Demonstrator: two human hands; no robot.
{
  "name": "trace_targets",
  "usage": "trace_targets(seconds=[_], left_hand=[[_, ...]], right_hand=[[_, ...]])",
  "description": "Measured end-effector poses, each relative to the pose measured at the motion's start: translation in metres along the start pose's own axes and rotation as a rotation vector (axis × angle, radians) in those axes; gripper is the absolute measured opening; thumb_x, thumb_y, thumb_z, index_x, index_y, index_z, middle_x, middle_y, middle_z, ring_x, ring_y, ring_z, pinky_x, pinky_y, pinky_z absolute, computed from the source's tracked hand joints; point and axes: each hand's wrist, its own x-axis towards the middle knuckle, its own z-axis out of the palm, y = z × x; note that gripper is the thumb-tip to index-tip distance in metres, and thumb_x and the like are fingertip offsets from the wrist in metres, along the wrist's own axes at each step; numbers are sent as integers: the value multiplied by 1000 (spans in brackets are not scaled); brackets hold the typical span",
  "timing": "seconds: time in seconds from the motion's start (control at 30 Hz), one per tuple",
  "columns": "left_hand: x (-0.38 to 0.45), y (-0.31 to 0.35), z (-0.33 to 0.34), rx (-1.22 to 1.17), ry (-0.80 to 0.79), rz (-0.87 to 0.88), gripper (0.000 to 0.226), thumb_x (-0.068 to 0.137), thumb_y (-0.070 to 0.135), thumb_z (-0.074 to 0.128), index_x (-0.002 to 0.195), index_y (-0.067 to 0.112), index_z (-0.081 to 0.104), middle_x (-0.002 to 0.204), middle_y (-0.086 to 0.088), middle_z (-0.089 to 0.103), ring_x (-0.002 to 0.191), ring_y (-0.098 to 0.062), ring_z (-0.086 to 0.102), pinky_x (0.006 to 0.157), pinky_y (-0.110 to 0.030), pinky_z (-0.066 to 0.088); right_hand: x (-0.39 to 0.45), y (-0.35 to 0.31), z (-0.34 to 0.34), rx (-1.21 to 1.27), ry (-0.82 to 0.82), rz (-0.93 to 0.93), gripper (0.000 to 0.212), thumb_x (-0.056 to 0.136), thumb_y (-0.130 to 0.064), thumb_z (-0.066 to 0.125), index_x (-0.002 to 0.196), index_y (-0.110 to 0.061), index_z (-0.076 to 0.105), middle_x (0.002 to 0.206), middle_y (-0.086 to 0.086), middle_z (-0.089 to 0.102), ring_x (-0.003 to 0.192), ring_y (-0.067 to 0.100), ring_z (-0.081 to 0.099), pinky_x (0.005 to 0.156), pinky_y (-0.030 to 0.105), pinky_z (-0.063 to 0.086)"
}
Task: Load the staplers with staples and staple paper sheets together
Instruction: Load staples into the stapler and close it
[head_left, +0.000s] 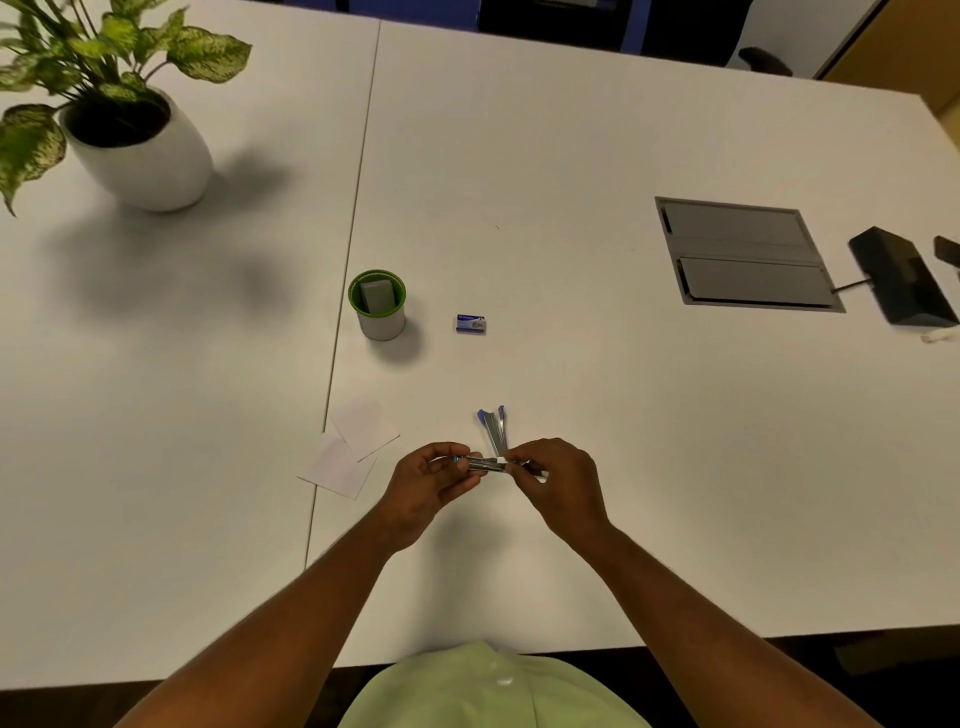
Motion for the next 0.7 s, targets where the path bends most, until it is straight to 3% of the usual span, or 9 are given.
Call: trace_targets(seconds=[0.27, 0.7], left_hand=[[0, 1, 8, -14, -28, -13, 18, 91, -4, 62, 109, -2, 64, 114, -26, 71, 103, -37, 72, 84, -32, 60], [-2, -4, 12, -26, -44, -23, 20, 86, -1, 65, 106, -2, 64, 114, -25, 71, 103, -36, 72, 83, -33, 61]], right_hand=[[1, -1, -8, -27, -15, -116, 15, 83, -23, 79, 99, -24, 79, 91, -12, 76, 82, 5, 65, 72, 25, 56], [1, 2, -12, -135, -76, -125, 11, 84, -24, 77, 95, -24, 78, 93, -12, 74, 84, 8, 63, 74, 28, 54]])
